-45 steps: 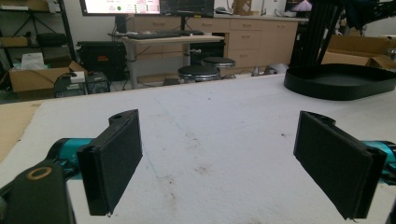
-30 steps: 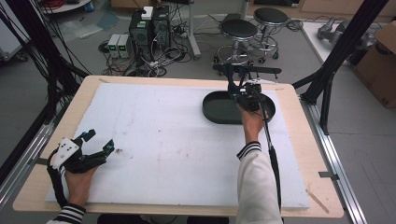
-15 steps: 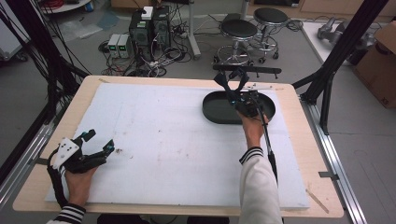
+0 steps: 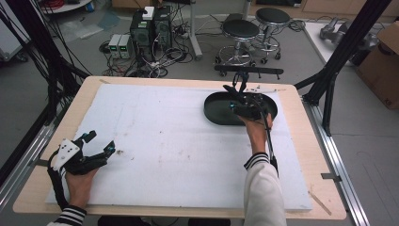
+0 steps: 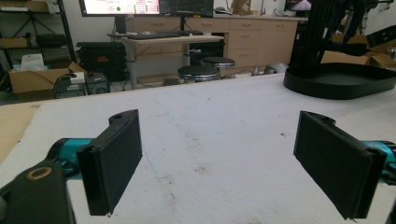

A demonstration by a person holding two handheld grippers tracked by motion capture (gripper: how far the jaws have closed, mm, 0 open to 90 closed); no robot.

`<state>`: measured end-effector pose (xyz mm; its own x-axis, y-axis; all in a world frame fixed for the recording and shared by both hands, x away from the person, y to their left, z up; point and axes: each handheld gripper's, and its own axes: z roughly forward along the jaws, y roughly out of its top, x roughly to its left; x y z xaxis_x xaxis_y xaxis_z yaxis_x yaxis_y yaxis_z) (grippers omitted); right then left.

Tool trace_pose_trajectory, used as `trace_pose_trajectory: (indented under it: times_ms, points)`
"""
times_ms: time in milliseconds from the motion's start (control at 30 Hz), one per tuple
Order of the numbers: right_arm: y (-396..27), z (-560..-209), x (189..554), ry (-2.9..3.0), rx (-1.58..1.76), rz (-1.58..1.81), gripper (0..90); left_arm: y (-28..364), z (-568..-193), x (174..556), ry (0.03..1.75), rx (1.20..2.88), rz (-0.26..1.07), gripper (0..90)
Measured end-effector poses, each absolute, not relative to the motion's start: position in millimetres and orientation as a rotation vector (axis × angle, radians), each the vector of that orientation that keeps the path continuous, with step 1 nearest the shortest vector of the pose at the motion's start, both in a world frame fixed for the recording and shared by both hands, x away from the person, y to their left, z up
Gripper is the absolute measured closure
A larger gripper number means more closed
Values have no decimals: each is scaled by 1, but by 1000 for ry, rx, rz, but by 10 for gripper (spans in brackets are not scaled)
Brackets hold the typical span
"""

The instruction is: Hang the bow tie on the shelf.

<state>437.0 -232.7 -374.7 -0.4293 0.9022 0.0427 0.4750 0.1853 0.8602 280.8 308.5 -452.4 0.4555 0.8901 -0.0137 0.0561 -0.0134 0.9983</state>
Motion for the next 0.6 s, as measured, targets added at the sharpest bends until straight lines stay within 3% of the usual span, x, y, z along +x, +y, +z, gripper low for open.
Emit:
trace_pose_trajectory:
  times_ms: [100, 200, 600]
  points:
    - [-235, -372, 422, 1941, 1279, 1235, 193, 308, -452, 281, 896, 1435, 826, 157]
    - [-239, -372, 403, 1901, 1248, 1300, 123, 308, -452, 281, 898, 1435, 826, 157]
    - [-270, -391, 337, 1851, 1148, 1423, 101, 308, -452, 281, 895, 1441, 834, 161]
